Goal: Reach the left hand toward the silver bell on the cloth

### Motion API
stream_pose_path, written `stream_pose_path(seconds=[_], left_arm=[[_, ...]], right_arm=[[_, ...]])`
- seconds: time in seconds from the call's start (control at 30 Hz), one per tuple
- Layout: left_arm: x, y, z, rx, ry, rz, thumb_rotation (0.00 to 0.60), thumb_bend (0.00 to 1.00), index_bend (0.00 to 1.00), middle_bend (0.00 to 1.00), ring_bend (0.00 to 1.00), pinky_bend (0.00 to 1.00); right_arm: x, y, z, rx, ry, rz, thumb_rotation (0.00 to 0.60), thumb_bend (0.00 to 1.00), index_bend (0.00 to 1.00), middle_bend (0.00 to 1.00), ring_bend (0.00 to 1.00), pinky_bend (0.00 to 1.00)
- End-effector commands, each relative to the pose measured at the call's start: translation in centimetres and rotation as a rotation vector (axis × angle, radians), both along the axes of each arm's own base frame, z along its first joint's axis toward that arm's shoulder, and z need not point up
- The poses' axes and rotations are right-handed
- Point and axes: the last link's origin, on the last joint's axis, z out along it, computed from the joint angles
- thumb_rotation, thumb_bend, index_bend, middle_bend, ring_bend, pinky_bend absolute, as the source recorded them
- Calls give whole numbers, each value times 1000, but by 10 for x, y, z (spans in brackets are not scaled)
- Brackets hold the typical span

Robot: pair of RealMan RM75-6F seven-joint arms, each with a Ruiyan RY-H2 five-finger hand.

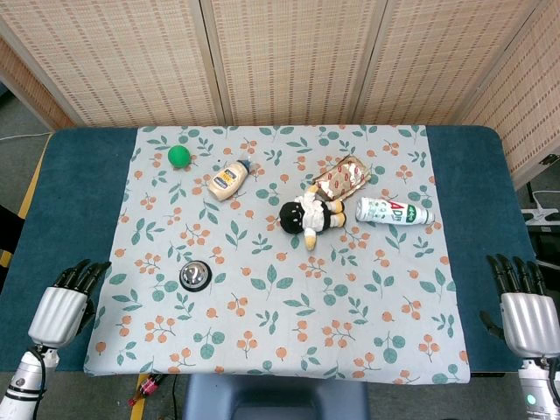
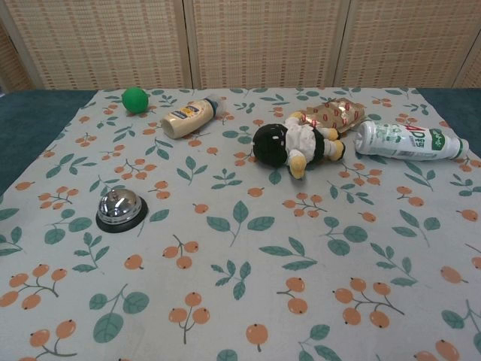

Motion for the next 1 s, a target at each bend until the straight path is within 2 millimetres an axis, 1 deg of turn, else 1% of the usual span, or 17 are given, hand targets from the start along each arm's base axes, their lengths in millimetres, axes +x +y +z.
stream_pose_path(seconds=[0.03, 0.1, 0.13, 0.17, 0.27, 0.3, 0.4, 0.5, 0.67, 0.73, 0.83, 1.0], left_arm=[[0, 0, -1, -1, 7, -2, 600, 1000, 102, 185, 140, 288], [0, 0, -3, -4, 11, 0, 600, 1000, 91, 175, 134, 282], [0, 0, -4, -10, 12, 2, 600, 1000, 79, 165, 123, 268], [1, 0, -5, -16, 10, 3, 600, 1000, 54, 143, 93, 232], [3, 1, -10, -43, -11, -12, 600, 1000, 1, 33, 4, 139], [4, 1, -12, -53, -23, -16, 600, 1000, 0, 7, 0, 129], [11, 4, -22, -92, -68, -47, 600, 1000, 0, 0, 0, 121], [23, 12, -35, -110, -83, -98, 600, 1000, 0, 0, 0, 118], [57, 30, -66, -147, -178, -210, 600, 1000, 0, 0, 0, 111], [66, 36, -85, -194, -197, -228, 600, 1000, 0, 0, 0, 97], [75, 45, -110, -262, -196, -226, 600, 1000, 0, 0, 0, 91], [83, 54, -140, -282, -191, -231, 600, 1000, 0, 0, 0, 92]], right_arm=[[0, -1, 1, 7, -4, -5, 600, 195, 55, 51, 0, 53], [-1, -1, 0, 16, -8, -11, 600, 222, 55, 51, 0, 53], [-1, -1, 0, 24, -12, -17, 600, 230, 55, 51, 0, 53], [-1, -1, -1, 29, -16, -21, 600, 235, 55, 51, 0, 53], [-1, -2, -2, 44, -27, -21, 600, 238, 55, 51, 0, 53], [-1, -1, -2, 48, -28, -24, 600, 238, 55, 51, 0, 53], [-1, -1, -4, 66, -40, -37, 600, 238, 55, 51, 0, 53], [-1, 0, -4, 90, -42, -45, 600, 238, 55, 51, 0, 53], [-3, -2, -3, 108, -54, -49, 600, 238, 55, 51, 0, 53], [-3, -3, -2, 112, -59, -54, 600, 238, 55, 51, 0, 53], [-2, -2, -1, 119, -63, -51, 600, 238, 55, 51, 0, 53], [-1, -1, 1, 121, -75, -39, 600, 238, 55, 52, 0, 53]])
